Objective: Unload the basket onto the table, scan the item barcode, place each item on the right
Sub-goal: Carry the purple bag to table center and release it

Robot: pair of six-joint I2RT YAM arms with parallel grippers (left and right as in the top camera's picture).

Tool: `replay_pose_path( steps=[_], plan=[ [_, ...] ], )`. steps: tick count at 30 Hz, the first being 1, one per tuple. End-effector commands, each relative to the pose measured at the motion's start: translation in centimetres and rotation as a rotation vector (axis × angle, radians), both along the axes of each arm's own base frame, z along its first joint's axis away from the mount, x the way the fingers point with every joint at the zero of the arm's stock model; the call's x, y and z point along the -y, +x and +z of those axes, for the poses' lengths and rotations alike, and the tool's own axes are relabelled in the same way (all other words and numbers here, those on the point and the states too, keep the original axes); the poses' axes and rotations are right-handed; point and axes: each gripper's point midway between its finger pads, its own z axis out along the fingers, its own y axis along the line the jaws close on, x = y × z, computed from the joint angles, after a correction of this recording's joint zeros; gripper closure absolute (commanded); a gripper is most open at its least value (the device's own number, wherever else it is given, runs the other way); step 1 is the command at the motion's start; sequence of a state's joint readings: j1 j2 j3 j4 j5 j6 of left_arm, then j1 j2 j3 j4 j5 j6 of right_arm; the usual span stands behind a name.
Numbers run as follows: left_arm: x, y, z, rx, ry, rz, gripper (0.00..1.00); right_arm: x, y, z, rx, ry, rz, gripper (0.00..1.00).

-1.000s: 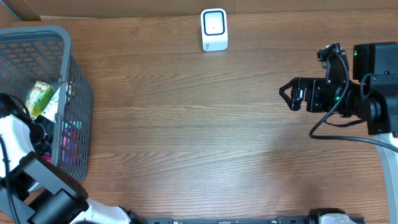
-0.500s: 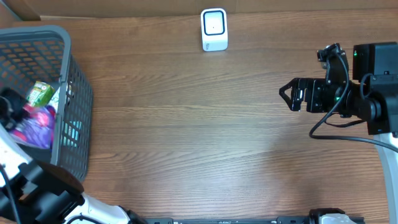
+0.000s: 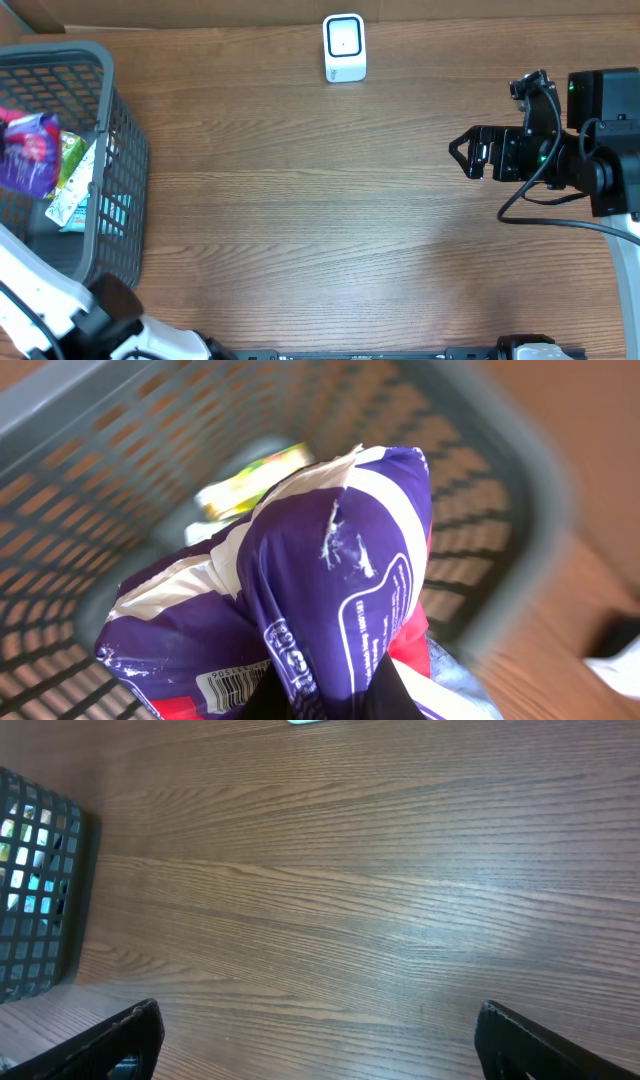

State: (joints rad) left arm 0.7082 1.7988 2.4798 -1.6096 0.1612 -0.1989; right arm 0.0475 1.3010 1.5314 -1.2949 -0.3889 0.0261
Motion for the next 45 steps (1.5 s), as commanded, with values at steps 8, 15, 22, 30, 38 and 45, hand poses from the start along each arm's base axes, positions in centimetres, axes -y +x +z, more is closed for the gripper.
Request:
replay_pose_path(
  steps=[8, 15, 22, 30, 38, 45],
  plan=[
    [21.7, 0.6, 6.7, 0.182, 0.041, -0.608, 0.96, -0.3, 0.2, 0.9, 0.03, 0.009, 0.008, 0.0],
    [31.3, 3.3, -1.4, -0.09, 0.002, -0.859, 0.96, -0.2, 0.6, 1.2, 0.049, 0.007, 0.006, 0.0],
    [39.5, 6.3, -13.0, -0.345, -0.01, -1.026, 0.96, -0.2, 0.7, 1.3, 0.056, 0.007, 0.006, 0.0],
    [44.3, 5.7, -25.9, -0.642, -0.016, -1.122, 0.96, 0.5, 0.5, 0.8, 0.04, -0.031, -0.018, 0.0],
    [46.1, 4.7, -30.5, -0.745, 0.001, -1.18, 0.57, 0.7, 0.5, 0.6, 0.034, -0.041, -0.024, 0.0],
    [43.6, 7.4, -23.5, -0.632, 0.058, -1.114, 0.48, 0.7, 0.4, 0.6, 0.032, -0.041, -0.024, 0.0]
  ],
)
